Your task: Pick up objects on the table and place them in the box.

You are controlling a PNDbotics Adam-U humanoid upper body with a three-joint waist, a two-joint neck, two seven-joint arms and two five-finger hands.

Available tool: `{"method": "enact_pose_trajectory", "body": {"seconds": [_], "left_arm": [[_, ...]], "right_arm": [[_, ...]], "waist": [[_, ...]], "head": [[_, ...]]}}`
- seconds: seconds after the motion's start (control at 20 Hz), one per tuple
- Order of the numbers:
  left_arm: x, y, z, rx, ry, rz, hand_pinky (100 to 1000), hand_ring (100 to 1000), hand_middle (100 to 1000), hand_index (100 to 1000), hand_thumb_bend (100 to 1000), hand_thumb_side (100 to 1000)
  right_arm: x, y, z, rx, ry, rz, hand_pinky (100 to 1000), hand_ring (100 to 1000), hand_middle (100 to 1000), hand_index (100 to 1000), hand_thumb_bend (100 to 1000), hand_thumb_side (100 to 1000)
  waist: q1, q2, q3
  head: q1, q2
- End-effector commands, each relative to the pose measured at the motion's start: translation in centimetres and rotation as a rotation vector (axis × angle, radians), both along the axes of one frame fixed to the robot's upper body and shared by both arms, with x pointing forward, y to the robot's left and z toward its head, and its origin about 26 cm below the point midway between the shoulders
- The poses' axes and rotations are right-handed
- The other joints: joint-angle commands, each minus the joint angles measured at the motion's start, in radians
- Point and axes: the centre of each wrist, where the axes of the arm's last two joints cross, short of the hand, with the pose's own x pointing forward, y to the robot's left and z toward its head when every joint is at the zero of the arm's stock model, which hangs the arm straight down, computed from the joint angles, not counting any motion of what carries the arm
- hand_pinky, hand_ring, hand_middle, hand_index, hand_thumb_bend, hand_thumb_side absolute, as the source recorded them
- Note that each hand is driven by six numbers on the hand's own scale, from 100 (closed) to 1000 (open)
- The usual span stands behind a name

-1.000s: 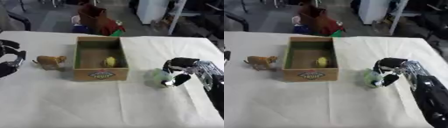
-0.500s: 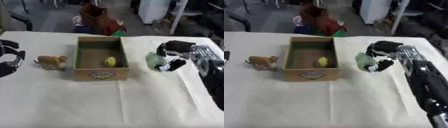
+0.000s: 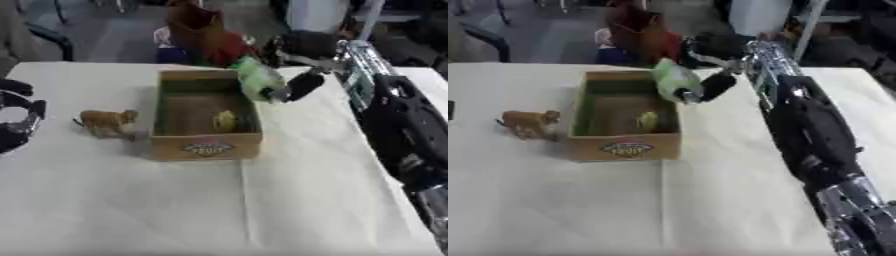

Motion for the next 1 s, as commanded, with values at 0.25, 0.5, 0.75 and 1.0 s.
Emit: {"method": "enact_pose_trajectory", "body": {"seconds": [0.25,0.5,0.75,1.0], "left_arm": [[0.4,-0.4,1.3,0.005,-0.038,-0.028,748,574,581,661,274,100],[0.4,-0.5,1.4,0.001,-0.040,-0.031,748,573,581,661,273,100],[0.4,-0.5,1.4,0.000,-0.041,-0.030,748,573,581,661,273,100],[0.4,-0.5,1.4,0.000,-0.041,-0.030,748,572,581,660,274,100]], "right_arm": [[-0.2,3.4,-1.0,-0.105,0.018,0.069,601,548,530,618,114,613],[-0.6,4.4,-1.7,-0.060,-0.039,0.012,658,678,780,853,286,681],[-0.6,4.1,-1.6,0.034,-0.144,-0.108,683,758,926,954,420,726],[-0.4,3.4,-2.1,0.084,-0.233,-0.226,678,758,915,948,375,712]], "waist": [[0.018,0.002,0.021],[0.020,0.006,0.029],[0.020,0.007,0.030],[0.020,0.005,0.027]], "head": [[-0.015,0.005],[-0.017,0.005],[-0.017,0.005],[-0.016,0.005]]}}
